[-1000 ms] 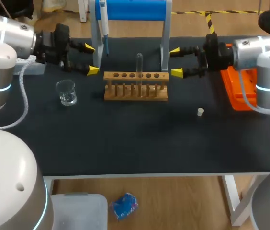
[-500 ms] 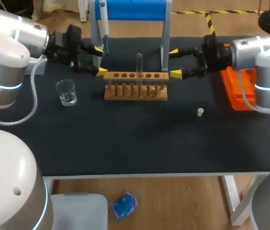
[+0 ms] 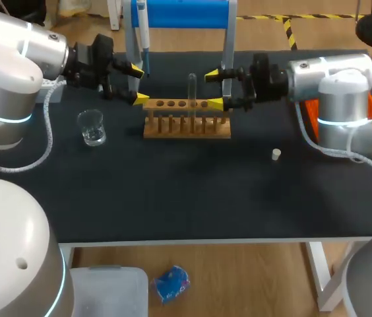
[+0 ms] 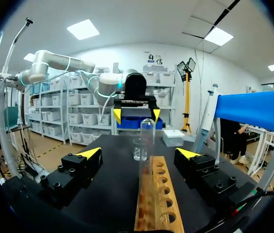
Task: Invert the test tube, pick up the pipette, mount the tip to pipette, aspirate from beaker and dispense into the tube, eject the tip, return the pipette, and cap with the stopper.
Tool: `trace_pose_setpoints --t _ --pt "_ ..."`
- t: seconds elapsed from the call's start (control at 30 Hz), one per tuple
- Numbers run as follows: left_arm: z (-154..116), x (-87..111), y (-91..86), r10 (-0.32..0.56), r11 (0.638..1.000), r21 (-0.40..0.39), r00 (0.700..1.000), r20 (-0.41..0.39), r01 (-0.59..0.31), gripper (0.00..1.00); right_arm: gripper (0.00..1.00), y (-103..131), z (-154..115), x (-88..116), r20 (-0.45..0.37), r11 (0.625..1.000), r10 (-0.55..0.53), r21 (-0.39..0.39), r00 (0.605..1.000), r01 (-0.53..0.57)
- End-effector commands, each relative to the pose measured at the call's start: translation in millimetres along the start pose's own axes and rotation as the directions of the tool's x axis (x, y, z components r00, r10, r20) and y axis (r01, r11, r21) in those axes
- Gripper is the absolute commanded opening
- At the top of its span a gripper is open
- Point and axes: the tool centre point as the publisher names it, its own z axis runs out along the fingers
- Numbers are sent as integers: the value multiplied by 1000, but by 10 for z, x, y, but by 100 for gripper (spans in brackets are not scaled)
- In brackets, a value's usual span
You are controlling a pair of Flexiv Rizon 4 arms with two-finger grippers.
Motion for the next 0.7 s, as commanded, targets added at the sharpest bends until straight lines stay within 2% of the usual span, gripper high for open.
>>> trace_pose_setpoints --t 0.03,0.47,0.53,0.6,0.63,0.7 --pt "1 -6 1 -1 1000 -1 1000 -1 1 100 100 -67 141 -95 -19 1000 -1 -18 1000 1" --pt "1 -6 1 -1 1000 -1 1000 -1 1 100 100 -63 374 -236 -28 998 -6 -68 1000 4" --pt "1 -6 1 -1 1000 -1 1000 -1 1 100 87 -40 406 -251 -31 998 -9 -69 999 7" --pt "1 -6 1 -1 1000 -1 1000 -1 1 100 56 -23 427 -271 -34 998 -12 -69 999 9" --pt "1 -6 1 -1 1000 -1 1000 -1 1 100 50 -18 431 -282 -36 998 -13 -70 999 10" --pt "1 -6 1 -1 1000 -1 1000 -1 1 100 49 -4 455 -274 -40 997 -14 -70 999 11"
